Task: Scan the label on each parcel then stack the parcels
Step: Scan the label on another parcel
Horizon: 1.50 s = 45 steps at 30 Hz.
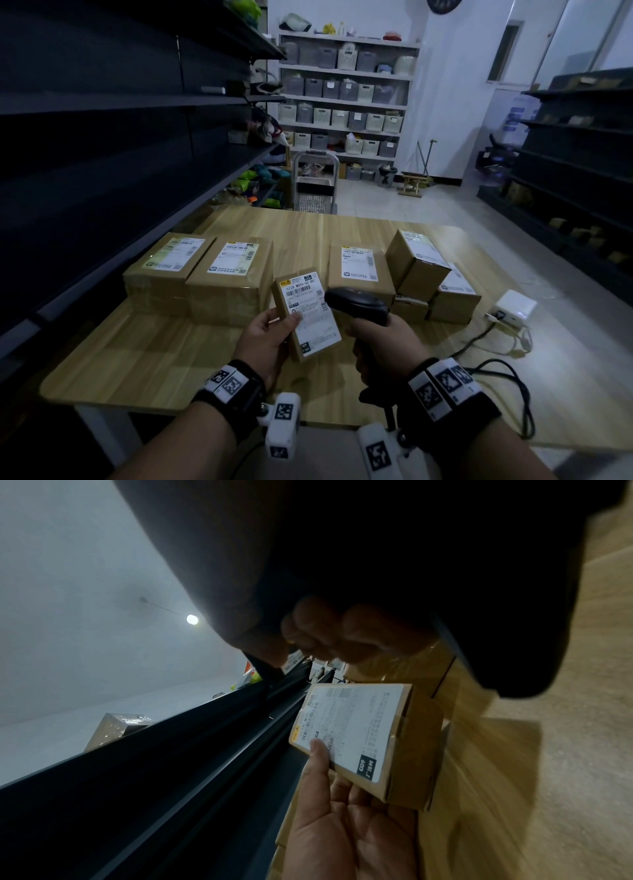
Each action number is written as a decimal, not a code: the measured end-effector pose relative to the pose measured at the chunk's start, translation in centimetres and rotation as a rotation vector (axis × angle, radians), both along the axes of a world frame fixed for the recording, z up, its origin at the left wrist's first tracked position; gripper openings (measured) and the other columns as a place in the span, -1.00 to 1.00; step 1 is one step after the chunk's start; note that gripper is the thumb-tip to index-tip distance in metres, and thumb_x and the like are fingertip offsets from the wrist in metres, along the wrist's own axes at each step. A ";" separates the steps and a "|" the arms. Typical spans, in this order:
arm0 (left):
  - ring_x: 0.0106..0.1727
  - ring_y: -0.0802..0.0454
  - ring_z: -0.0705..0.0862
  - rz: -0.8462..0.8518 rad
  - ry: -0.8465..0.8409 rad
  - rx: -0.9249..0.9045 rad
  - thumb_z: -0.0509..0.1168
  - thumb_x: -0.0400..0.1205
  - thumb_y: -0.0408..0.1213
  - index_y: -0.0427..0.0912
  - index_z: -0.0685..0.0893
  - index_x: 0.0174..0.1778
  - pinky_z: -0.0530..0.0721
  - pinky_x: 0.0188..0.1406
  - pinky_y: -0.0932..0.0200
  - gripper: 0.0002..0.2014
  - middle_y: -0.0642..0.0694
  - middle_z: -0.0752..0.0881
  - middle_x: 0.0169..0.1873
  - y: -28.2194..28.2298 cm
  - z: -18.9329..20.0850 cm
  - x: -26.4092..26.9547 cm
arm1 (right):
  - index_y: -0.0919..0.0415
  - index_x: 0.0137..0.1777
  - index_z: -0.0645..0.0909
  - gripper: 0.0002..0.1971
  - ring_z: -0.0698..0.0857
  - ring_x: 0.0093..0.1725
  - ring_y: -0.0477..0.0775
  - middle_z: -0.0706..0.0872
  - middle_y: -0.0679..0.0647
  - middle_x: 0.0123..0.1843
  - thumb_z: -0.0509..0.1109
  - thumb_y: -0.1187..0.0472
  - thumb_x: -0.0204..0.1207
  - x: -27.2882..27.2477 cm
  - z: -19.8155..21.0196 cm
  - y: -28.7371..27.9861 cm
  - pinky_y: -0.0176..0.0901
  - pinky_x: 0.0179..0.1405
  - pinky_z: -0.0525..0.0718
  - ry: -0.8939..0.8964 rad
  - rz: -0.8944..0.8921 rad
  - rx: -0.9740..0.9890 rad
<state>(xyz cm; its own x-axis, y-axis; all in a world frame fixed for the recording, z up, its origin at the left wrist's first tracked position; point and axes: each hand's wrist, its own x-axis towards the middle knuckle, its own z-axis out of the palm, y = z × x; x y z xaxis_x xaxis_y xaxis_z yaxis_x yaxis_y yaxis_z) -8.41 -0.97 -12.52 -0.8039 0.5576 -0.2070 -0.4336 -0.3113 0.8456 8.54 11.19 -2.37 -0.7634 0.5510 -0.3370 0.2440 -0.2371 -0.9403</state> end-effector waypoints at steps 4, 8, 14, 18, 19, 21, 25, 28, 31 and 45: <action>0.25 -0.39 0.94 -0.006 0.003 -0.010 0.53 0.72 -0.44 -0.36 0.75 0.40 0.81 0.41 -0.45 -0.68 -0.40 0.94 0.20 0.0 -0.1 0.0 | 0.20 -0.16 0.55 -0.84 0.31 -0.58 0.02 0.37 0.10 -0.52 0.43 0.39 0.61 0.0 -0.3 -0.1 -0.11 -0.46 0.25 0.007 -0.005 -0.001; 0.27 -0.41 0.93 -0.012 0.013 -0.028 0.54 0.73 -0.40 -0.31 0.76 0.42 0.81 0.43 -0.49 -0.67 -0.38 0.94 0.22 -0.1 -0.2 -0.1 | 0.21 -0.12 0.61 -0.89 0.37 -0.59 0.05 0.43 0.10 -0.52 0.44 0.37 0.62 0.2 -0.3 0.1 -0.15 -0.49 0.32 -0.001 0.020 0.020; 0.25 -0.38 0.94 -0.014 0.030 -0.063 0.55 0.73 -0.33 -0.22 0.77 0.46 0.85 0.38 -0.49 -0.64 -0.35 0.94 0.24 -0.3 -0.2 -0.2 | 0.19 -0.10 0.62 -0.91 0.45 -0.59 0.08 0.49 0.11 -0.51 0.45 0.33 0.61 0.3 -0.7 0.3 -0.15 -0.47 0.42 -0.022 0.040 0.044; 0.22 -0.35 0.95 -0.013 0.047 -0.076 0.55 0.74 -0.31 -0.23 0.76 0.49 0.88 0.32 -0.43 -0.62 -0.31 0.95 0.20 -0.3 -0.3 -0.3 | 0.23 -0.03 0.65 -0.97 0.46 -0.58 0.08 0.50 0.12 -0.49 0.45 0.32 0.61 0.3 -0.6 0.3 -0.14 -0.46 0.42 -0.019 0.045 0.040; 0.22 -0.34 0.95 -0.013 0.053 -0.080 0.55 0.74 -0.31 -0.22 0.76 0.49 0.88 0.32 -0.42 -0.62 -0.30 0.96 0.20 -0.3 -0.3 -0.3 | 0.24 0.00 0.66 -0.97 0.46 -0.58 0.09 0.50 0.12 -0.49 0.45 0.32 0.61 0.3 -0.6 0.3 -0.13 -0.46 0.42 -0.019 0.046 0.040; 0.22 -0.33 0.95 -0.013 0.057 -0.083 0.55 0.74 -0.30 -0.21 0.75 0.49 0.87 0.35 -0.43 -0.61 -0.28 0.96 0.19 -0.3 -0.3 -0.2 | 0.25 0.02 0.67 -0.96 0.46 -0.58 0.09 0.50 0.12 -0.49 0.45 0.32 0.62 0.4 -0.6 0.4 -0.14 -0.47 0.42 -0.019 0.052 0.039; 0.21 -0.33 0.96 -0.006 0.058 -0.093 0.56 0.73 -0.32 -0.21 0.75 0.47 0.88 0.34 -0.42 -0.62 -0.27 0.97 0.16 -0.4 -0.3 -0.2 | 0.23 -0.03 0.65 -0.97 0.45 -0.59 0.08 0.50 0.11 -0.49 0.45 0.31 0.62 0.5 -0.7 0.4 -0.16 -0.48 0.42 -0.020 0.058 0.030; 0.21 -0.32 0.96 -0.003 0.069 -0.101 0.57 0.72 -0.30 -0.20 0.75 0.50 0.86 0.37 -0.47 -0.59 -0.26 0.97 0.18 -0.3 -0.6 -0.4 | 0.23 0.01 0.67 -0.96 0.47 -0.58 0.08 0.52 0.10 -0.49 0.46 0.30 0.61 0.5 -0.8 0.5 -0.15 -0.47 0.44 -0.021 0.058 0.022; 0.24 -0.34 0.95 -0.001 0.062 -0.093 0.57 0.72 -0.31 -0.23 0.74 0.50 0.84 0.41 -0.49 -0.59 -0.29 0.96 0.20 -0.1 -0.7 -0.5 | 0.22 0.00 0.67 -0.95 0.49 -0.58 0.09 0.54 0.09 -0.50 0.47 0.29 0.61 0.4 -0.8 0.6 -0.14 -0.46 0.46 -0.015 0.057 0.021; 0.24 -0.39 0.94 0.002 0.078 -0.048 0.69 0.42 -0.18 -0.24 0.75 0.45 0.82 0.40 -0.54 -0.35 -0.34 0.95 0.20 -0.1 -0.6 -0.4 | 0.25 0.02 0.68 -0.97 0.46 -0.56 0.08 0.52 0.10 -0.48 0.46 0.31 0.63 0.7 -0.1 0.3 -0.11 -0.47 0.45 -0.002 0.061 0.029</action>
